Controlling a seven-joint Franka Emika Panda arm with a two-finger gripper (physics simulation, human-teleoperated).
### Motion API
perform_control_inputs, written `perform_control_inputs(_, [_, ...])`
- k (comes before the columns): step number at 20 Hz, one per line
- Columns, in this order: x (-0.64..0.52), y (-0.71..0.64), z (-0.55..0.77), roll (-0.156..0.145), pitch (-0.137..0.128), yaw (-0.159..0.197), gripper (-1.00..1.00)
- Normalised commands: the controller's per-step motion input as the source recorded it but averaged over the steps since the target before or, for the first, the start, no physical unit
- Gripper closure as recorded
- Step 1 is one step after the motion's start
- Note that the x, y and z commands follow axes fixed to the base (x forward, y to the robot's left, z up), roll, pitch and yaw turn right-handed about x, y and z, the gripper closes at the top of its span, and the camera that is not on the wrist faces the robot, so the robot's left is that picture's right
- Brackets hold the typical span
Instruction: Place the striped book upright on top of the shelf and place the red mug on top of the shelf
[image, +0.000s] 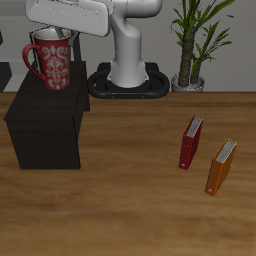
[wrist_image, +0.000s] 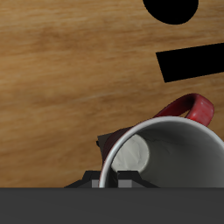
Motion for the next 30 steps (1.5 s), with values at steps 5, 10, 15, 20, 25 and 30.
perform_control_inputs(5, [-0.10, -0.25, -0.08, -0.021, 0.025, -0.061, 1.00])
perform_control_inputs(10, [0.03, -0.24, -0.14, 0.015, 0.048, -0.073, 1.00])
perform_control_inputs(15, [-0.05, -0.12, -0.07, 0.030, 0.035, -0.079, 1.00])
perform_control_inputs(20, [-0.22, 0.02, -0.01, 0.071, -0.013, -0.065, 1.00])
perform_control_inputs(25, [0.01, -0.07, -0.22, -0.004, 0.020, 0.006, 1.00])
perform_control_inputs(30, [0.11, -0.05, -0.27, -0.003, 0.034, 0.007, 1.00])
